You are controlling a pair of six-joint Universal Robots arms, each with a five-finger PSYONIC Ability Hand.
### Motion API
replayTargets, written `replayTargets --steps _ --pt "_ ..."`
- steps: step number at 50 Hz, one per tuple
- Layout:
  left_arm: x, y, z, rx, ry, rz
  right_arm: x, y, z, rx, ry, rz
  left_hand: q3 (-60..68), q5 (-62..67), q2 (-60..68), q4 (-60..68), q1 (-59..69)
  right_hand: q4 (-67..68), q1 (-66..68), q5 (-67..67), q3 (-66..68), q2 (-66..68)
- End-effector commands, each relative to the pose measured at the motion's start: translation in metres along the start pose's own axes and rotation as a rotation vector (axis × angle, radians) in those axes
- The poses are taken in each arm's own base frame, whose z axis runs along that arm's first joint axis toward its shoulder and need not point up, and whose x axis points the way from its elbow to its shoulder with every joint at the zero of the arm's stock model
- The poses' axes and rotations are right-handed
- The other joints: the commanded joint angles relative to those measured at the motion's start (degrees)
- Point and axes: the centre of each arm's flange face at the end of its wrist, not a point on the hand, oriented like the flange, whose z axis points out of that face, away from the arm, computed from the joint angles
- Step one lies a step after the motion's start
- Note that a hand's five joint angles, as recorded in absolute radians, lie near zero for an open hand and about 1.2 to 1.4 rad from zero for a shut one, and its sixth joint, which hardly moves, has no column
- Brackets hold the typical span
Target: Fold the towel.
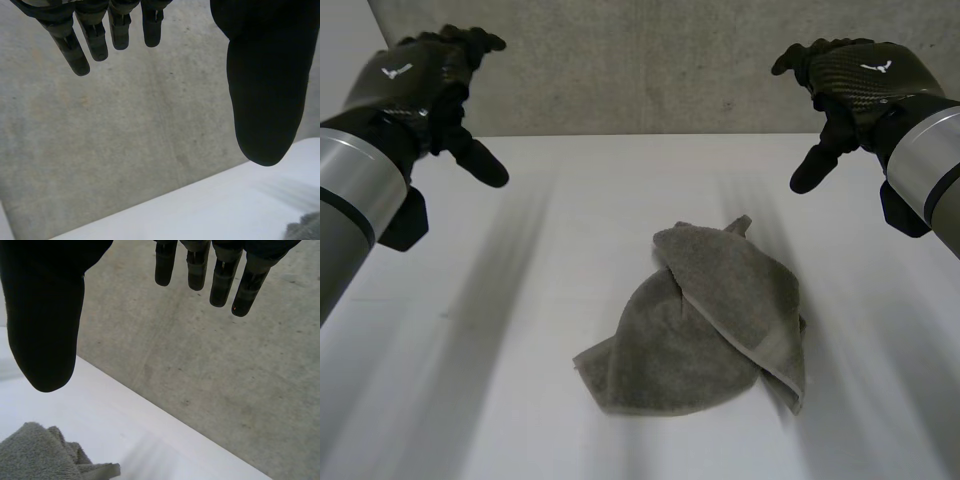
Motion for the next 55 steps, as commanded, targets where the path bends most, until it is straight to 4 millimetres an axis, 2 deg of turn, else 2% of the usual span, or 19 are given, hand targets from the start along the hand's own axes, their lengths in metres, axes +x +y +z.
replayTargets --steps 1,6,16,21,30,36,38,40,41,42,43,46,48,49,51,52,53,54,55 --pt "0.013 0.026 0.004 -0.052 0.099 -0.001 0.0 0.001 0.0 -0.01 -0.033 -0.056 0.56 -1.31 0.84 0.67 0.23 -3.47 -1.79 -3.71 -2.41 -3.18" --pt "0.026 0.053 0.02 -0.073 0.161 -0.001 -0.001 0.017 -0.005 -0.079 -0.033 -0.116 0.9 -0.97 1.18 1.01 0.57 -3.47 -1.79 -3.71 -2.41 -3.18" --pt "0.069 0.113 0.06 -0.089 0.335 0.038 -0.018 0.103 -0.041 -0.323 -0.089 -0.046 3.42 1.55 3.7 3.53 3.09 -3.47 -1.79 -3.71 -2.41 -3.18" --pt "0.086 0.167 0.085 -0.14 0.455 0.13 -0.028 0.134 -0.055 -0.307 -0.098 -0.041 3.76 1.89 4.04 3.87 3.43 -3.47 -1.79 -3.71 -2.41 -3.18" --pt "0.104 0.22 0.102 -0.183 0.535 0.154 -0.041 0.175 -0.057 -0.317 -0.108 -0.063 4.09 2.23 4.37 4.2 3.77 -3.47 -1.79 -3.71 -2.41 -3.18" --pt "0.118 0.244 0.103 -0.201 0.566 0.155 -0.037 0.2 -0.046 -0.382 -0.031 -0.098 20.52 18.66 20.8 20.63 20.2 4.98 6.66 4.74 6.04 5.27" --pt "0.119 0.245 0.104 -0.197 0.569 0.155 -0.036 0.202 -0.043 -0.377 -0.017 -0.115 26.63 24.77 26.91 26.74 26.31 10.41 12.08 10.17 11.47 10.69" --pt "0.12 0.242 0.107 -0.182 0.562 0.155 -0.034 0.206 -0.034 -0.358 0.0 -0.167 54.74 52.87 55.02 54.85 54.41 38.85 40.52 38.61 39.91 39.13" --pt "0.12 0.242 0.107 -0.182 0.562 0.155 -0.034 0.206 -0.034 -0.358 0.0 -0.167 54.89 53.03 55.17 55.0 54.57 39.0 40.68 38.76 40.06 39.29" --pt "0.121 0.237 0.109 -0.165 0.562 0.156 -0.031 0.204 -0.026 -0.322 0.014 -0.195 67.55 65.68 67.83 67.66 67.22 56.82 58.5 56.58 57.88 57.11" --pt "0.121 0.237 0.109 -0.165 0.562 0.156 -0.029 0.197 -0.017 -0.269 0.028 -0.225 67.68 65.81 67.95 67.79 67.35 66.44 68.11 66.19 67.49 66.72" --pt "0.124 0.216 0.116 -0.1 0.545 0.159 -0.027 0.188 -0.006 -0.206 0.045 -0.254 70.35 68.48 70.62 70.46 70.02 66.53 68.21 66.29 67.59 66.82" --pt "0.12 0.18 0.128 0.001 0.464 0.162 -0.024 0.161 0.014 -0.078 0.068 -0.298 70.35 68.48 70.62 70.46 70.02 66.53 68.21 66.29 67.59 66.82" --pt "0.12 0.179 0.128 0.002 0.464 0.162 -0.024 0.161 0.014 -0.078 0.068 -0.298 70.35 68.48 70.62 70.46 70.02 66.53 68.21 66.29 67.59 66.82" --pt "0.116 0.162 0.132 0.046 0.406 0.161 -0.021 0.125 0.035 0.071 0.111 -0.306 70.35 68.48 70.62 70.46 70.02 66.53 68.21 66.29 67.59 66.82" --pt "0.109 0.141 0.136 0.096 0.334 0.158 -0.021 0.125 0.035 0.072 0.112 -0.306 70.35 68.48 70.62 70.46 70.02 66.53 68.21 66.29 67.59 66.82" --pt "0.1 0.117 0.139 0.152 0.259 0.152 -0.018 0.105 0.046 0.16 0.139 -0.297 70.35 68.48 70.62 70.46 70.02 66.53 68.21 66.29 67.59 66.82" --pt "0.1 0.116 0.139 0.153 0.259 0.152 -0.018 0.105 0.046 0.161 0.139 -0.297 70.35 68.48 70.62 70.46 70.02 66.53 68.21 66.29 67.59 66.82" --pt "0.092 0.092 0.139 0.206 0.191 0.142 -0.015 0.086 0.054 0.253 0.169 -0.288 70.35 68.48 70.62 70.46 70.02 66.53 68.21 66.29 67.59 66.82"
